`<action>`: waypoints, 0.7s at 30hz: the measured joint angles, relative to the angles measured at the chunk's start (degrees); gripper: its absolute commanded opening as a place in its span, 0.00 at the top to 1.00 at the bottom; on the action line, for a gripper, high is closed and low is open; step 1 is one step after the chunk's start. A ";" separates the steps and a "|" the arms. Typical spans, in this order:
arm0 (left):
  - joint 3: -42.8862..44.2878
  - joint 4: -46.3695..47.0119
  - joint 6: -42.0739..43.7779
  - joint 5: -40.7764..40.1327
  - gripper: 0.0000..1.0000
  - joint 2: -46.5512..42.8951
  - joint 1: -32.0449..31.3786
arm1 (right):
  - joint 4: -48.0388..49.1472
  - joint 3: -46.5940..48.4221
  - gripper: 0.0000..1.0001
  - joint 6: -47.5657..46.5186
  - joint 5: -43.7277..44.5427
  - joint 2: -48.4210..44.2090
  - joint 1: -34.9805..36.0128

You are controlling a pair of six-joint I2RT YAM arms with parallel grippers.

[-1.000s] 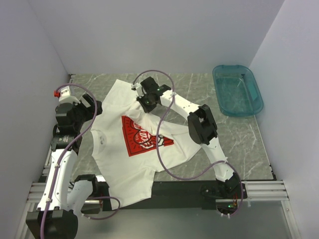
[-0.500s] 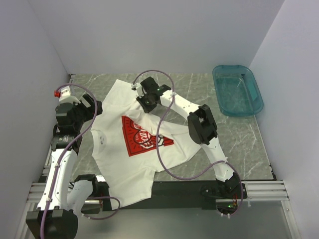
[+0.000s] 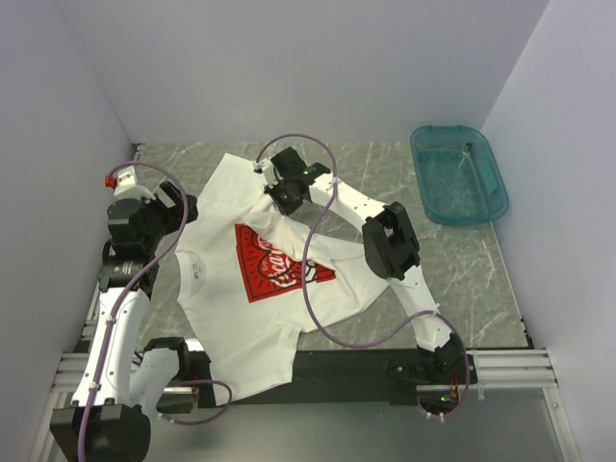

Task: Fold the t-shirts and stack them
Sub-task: Flatten the tshirt out

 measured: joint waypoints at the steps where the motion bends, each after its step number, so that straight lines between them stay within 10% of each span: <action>1: 0.00 0.00 0.00 0.02 0.08 0.00 0.00 | 0.00 0.00 0.91 -0.09 0.00 0.00 0.00; 21: 0.00 0.00 0.00 0.04 0.08 0.02 0.00 | 2.86 -1.55 1.00 -2.99 12.22 -1.57 -4.00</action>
